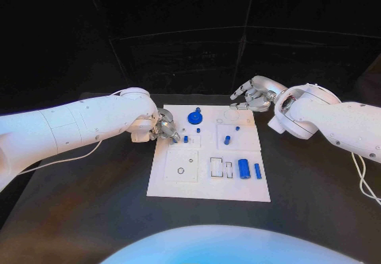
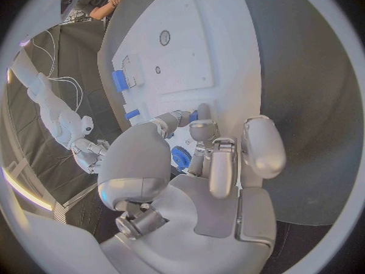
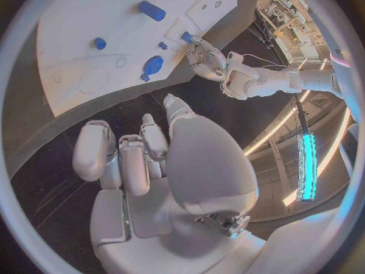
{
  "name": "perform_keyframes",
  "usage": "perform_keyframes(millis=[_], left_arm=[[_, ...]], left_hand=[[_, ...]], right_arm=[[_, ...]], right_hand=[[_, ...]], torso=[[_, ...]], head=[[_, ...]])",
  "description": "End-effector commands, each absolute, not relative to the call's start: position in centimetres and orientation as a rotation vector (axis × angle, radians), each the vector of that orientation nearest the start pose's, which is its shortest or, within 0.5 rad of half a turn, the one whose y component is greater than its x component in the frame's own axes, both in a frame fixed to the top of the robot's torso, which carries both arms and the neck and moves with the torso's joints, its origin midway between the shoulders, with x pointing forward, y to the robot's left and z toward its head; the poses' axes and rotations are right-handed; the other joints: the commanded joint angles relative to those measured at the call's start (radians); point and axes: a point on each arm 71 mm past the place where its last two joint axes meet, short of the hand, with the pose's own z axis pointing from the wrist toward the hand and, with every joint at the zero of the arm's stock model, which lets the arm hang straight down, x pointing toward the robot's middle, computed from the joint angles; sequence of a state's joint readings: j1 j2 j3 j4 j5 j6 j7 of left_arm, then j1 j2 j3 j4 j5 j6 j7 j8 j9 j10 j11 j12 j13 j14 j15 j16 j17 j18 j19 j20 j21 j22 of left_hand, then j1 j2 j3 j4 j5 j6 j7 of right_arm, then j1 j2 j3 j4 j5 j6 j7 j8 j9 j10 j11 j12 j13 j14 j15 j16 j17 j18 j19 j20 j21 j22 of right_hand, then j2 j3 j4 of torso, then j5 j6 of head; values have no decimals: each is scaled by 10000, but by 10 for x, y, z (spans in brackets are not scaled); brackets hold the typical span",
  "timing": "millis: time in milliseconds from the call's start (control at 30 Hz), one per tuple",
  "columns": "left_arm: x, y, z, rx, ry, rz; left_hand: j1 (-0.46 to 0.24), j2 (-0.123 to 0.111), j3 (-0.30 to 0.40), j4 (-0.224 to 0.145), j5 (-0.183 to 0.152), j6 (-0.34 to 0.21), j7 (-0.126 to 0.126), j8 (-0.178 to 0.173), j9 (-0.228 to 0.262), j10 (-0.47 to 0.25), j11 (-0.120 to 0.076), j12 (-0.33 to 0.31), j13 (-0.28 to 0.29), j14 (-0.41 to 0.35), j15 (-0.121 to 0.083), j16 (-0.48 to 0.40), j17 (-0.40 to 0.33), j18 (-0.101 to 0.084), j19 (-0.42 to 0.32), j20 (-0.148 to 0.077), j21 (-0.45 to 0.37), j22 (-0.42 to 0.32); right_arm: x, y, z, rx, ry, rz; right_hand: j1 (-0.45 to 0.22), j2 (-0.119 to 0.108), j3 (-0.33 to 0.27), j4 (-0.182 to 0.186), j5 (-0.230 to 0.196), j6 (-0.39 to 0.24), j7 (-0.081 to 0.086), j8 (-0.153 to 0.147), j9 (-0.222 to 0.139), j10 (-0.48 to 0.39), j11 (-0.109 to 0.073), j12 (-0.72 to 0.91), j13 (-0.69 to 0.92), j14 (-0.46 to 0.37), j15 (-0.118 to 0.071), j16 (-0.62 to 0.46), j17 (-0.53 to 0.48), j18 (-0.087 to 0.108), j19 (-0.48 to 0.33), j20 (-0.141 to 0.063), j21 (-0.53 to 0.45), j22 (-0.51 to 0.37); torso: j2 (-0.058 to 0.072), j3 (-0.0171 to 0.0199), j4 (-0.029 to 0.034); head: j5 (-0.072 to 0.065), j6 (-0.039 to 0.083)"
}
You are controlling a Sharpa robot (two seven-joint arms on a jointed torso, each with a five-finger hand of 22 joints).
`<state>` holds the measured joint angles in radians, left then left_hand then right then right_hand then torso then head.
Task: Assemble the parts on the task board
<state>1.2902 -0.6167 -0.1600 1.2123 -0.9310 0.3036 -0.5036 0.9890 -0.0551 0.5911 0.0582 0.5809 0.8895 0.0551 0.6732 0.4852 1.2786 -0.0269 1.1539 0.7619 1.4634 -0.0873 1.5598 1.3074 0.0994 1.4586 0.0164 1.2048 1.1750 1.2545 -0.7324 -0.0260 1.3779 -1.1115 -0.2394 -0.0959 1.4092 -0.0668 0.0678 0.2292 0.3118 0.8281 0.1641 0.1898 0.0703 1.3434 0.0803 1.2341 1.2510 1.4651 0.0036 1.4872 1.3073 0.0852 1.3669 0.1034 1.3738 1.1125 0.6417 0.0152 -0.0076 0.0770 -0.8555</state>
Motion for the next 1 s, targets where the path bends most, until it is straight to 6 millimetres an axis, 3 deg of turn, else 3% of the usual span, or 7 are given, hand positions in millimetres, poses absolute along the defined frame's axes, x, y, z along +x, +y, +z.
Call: perform_keyframes(millis=[33,300,800,1000], left_arm=[[518,199,-249,-2112,25139,-3291],[517,204,-246,-2468,25119,-3615],[519,212,-229,-2040,25510,-3548],[522,212,-221,-1542,26171,-3537]], left_hand=[[-15,79,971,-854,43,-160,-3,-125,-62,-137,27,-61,-33,968,2,-39,2161,-67,-43,21,-65,-11],[44,148,1292,-990,57,-257,89,-294,-190,-246,98,-110,-91,958,58,-56,2115,-61,-54,66,-101,-27],[62,163,1391,-1043,16,-177,107,-283,-217,-344,121,-210,-277,927,80,-102,1978,7,-147,91,-380,-305],[117,256,1320,-999,-285,-218,133,-291,-242,-371,150,-245,-319,925,110,-109,1971,17,-176,124,-446,-346]], right_arm=[[523,-187,-168,1331,17709,7921],[524,-187,-169,1322,17746,7912],[524,-186,-170,1298,17825,7904],[524,-186,-170,1286,17852,7909]], right_hand=[[-39,33,-66,-10,63,75,4,38,-11,11,-64,14,-9,697,-78,-53,1023,24,-45,-20,-48,-12],[-39,33,-66,-10,63,75,4,38,-11,11,-64,14,-9,697,-78,-53,1023,24,-45,-20,-48,-12],[-39,33,-66,-10,63,75,4,38,-11,11,-64,14,-9,697,-78,-53,1023,24,-45,-20,-48,-12],[-39,33,-66,-10,63,75,4,38,-11,11,-64,14,-9,697,-78,-53,1023,24,-45,-20,-48,-12]], torso=[[1,0,3],[-5,9,-4],[-5,2,-4],[4,9,-9]], head=[[2,-6],[3,-15],[-4,-40],[8,-44]])
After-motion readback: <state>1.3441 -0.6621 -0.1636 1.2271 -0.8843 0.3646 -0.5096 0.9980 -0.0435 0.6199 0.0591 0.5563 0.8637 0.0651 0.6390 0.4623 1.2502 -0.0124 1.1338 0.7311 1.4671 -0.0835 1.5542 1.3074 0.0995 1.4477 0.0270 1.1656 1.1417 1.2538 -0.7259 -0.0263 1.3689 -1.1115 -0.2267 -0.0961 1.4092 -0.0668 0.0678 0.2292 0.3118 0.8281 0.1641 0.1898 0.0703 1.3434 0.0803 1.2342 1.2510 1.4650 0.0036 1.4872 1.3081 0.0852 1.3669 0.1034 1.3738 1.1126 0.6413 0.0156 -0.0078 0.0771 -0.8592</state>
